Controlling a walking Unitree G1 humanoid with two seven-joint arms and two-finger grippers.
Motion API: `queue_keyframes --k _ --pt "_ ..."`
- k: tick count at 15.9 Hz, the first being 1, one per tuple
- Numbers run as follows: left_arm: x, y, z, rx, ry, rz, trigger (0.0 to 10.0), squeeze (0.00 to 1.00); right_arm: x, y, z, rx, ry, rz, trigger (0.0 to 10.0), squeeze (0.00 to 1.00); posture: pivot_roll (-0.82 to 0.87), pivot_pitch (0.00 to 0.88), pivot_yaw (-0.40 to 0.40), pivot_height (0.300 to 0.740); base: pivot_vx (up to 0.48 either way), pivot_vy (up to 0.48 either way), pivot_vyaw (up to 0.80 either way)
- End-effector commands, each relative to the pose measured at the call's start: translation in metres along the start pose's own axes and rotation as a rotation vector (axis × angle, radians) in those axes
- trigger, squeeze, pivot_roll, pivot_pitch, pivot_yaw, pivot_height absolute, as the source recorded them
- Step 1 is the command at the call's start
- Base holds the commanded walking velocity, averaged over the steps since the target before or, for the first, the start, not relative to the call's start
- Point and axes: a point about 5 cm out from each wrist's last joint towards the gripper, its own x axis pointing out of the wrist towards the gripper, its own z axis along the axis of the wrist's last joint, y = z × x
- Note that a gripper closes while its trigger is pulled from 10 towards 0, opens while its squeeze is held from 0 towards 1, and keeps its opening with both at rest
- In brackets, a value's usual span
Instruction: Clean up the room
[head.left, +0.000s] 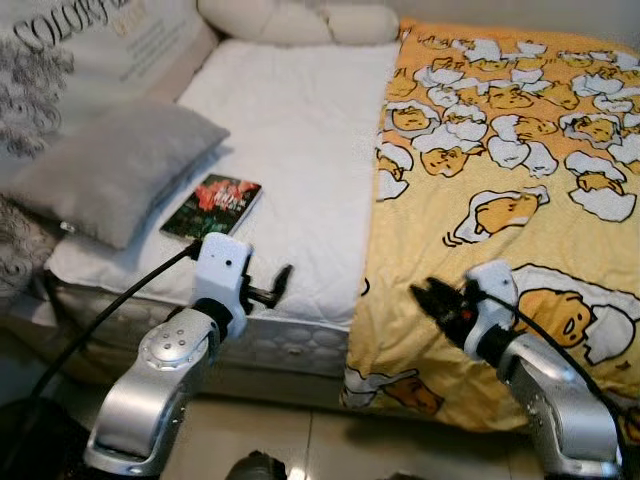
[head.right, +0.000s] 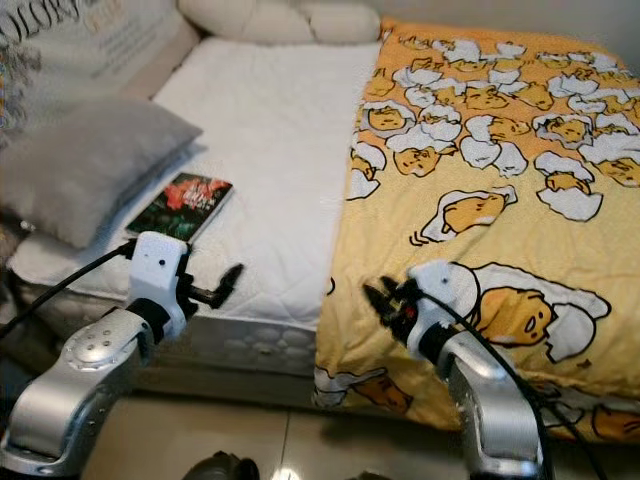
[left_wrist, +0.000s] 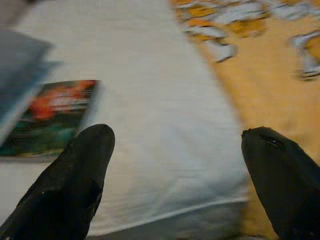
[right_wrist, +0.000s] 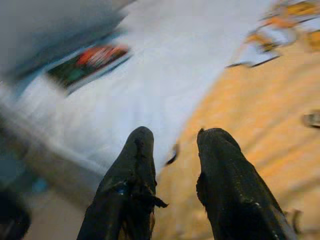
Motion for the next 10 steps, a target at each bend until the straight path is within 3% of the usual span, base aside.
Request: queue_keyframes --k 1,3,6,10 --pt "0.000 0.002 -0.003 0.008 0.007 0.040 10.0 0.00 -0.004 -0.006 0.006 0.004 -0.028 -0.076 10.0 0.00 -0.07 0.000 0.066 0.740 0.000 0.000 0.00" --pt "0.000 0.006 -0.003 -0.034 -0.003 0.098 10.0 0.00 -0.006 -0.005 0.005 0.071 -0.070 -0.179 10.0 0.00 -0.08 0.000 0.080 0.740 0.000 0.000 0.00" --pt "-0.005 0.012 0.000 -0.087 -0.030 0.152 10.0 0.00 -0.013 0.006 -0.001 0.080 -0.065 -0.247 10.0 0.00 -0.08 0.000 0.082 0.740 0.000 0.000 0.00" --pt "-0.018 0.022 -0.008 -0.101 -0.044 0.230 10.0 0.00 -0.023 0.010 -0.008 0.007 -0.032 -0.295 10.0 0.00 -0.05 0.000 0.057 0.740 0.000 0.000 0.00"
